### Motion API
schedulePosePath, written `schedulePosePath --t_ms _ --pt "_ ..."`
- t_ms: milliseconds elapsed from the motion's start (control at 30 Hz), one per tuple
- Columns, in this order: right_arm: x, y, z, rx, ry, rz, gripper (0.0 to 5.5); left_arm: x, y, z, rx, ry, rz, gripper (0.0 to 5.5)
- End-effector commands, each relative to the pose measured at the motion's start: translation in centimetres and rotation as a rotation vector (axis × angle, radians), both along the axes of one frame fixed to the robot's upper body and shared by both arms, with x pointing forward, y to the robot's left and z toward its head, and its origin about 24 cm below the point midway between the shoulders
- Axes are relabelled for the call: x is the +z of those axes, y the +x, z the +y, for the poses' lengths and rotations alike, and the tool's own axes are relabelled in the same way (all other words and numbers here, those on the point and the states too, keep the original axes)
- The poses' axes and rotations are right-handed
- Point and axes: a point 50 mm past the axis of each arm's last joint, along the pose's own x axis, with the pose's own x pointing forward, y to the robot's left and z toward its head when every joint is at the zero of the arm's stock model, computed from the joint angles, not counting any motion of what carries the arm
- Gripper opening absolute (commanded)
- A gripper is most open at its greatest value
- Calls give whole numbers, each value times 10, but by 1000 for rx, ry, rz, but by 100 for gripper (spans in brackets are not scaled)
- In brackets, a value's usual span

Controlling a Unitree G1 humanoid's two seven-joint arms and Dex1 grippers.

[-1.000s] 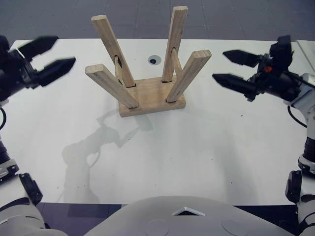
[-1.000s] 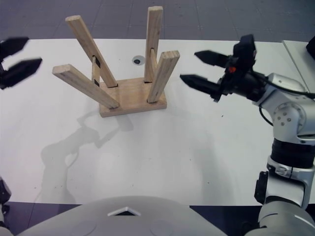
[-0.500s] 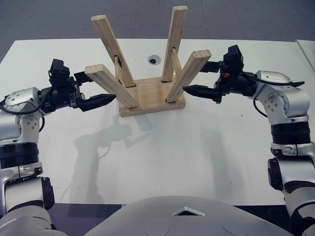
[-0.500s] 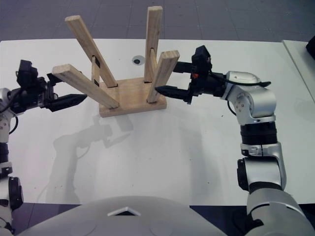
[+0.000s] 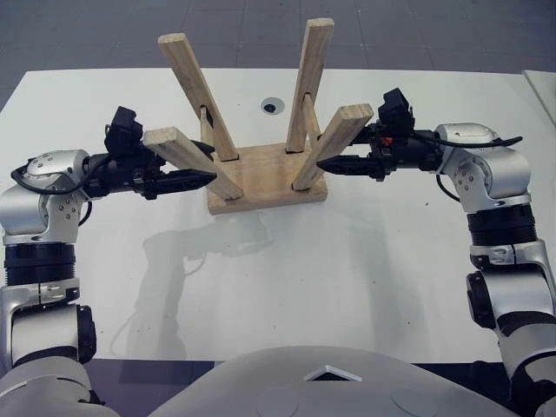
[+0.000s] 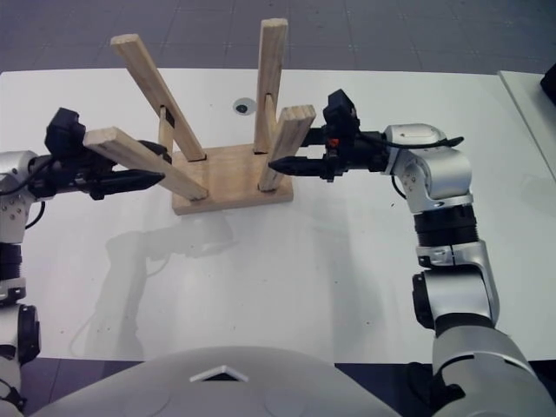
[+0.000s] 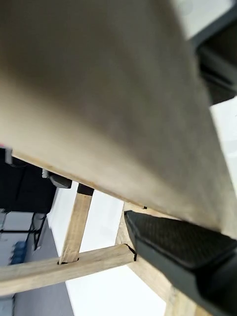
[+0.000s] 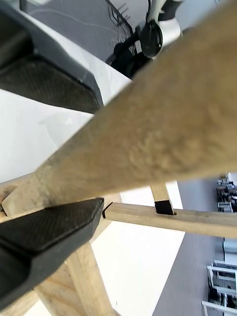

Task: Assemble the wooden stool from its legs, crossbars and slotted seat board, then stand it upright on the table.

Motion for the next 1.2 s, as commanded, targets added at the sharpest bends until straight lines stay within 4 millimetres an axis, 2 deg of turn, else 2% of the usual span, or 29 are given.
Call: schedulePosePath --t_ms 33,67,133,200,267,333,400,467,567,667,833,967,1067,1200 --pt "4 -19 -9 116 -1 73 230 8 -13 6 -107 62 95 230" --pt "8 -24 -11 142 16 97 214 13 -17 7 -128 60 124 214" --pt "23 -30 -14 184 86 151 182 30 -22 6 -168 35 179 249" --pt "42 -27 -14 191 185 226 161 49 -15 3 -192 -14 239 281" --pt "60 -9 -13 142 306 318 141 61 5 -2 -177 -89 339 314" --pt "66 23 -9 -18 429 425 108 64 37 -12 -95 -167 463 353" --pt "53 56 -7 -244 511 563 150 54 72 -21 101 -272 596 388" --pt "34 72 -6 -417 553 666 187 31 92 -24 307 -352 683 426" --pt "14 79 -5 -500 608 743 234 2 100 -18 529 -488 768 474" --pt "0 83 -11 -601 672 752 290 -15 105 -9 702 -641 805 532" --pt "-17 92 -38 -929 753 727 362 -33 112 12 1028 -785 809 540" --pt "-31 93 -59 -1148 752 724 422 -36 110 18 1077 -784 797 540" --pt "-34 89 -68 -1156 684 691 476 -34 104 22 1002 -611 650 540" --pt "-36 71 -91 -1100 528 610 536 -27 84 41 843 -394 356 540"
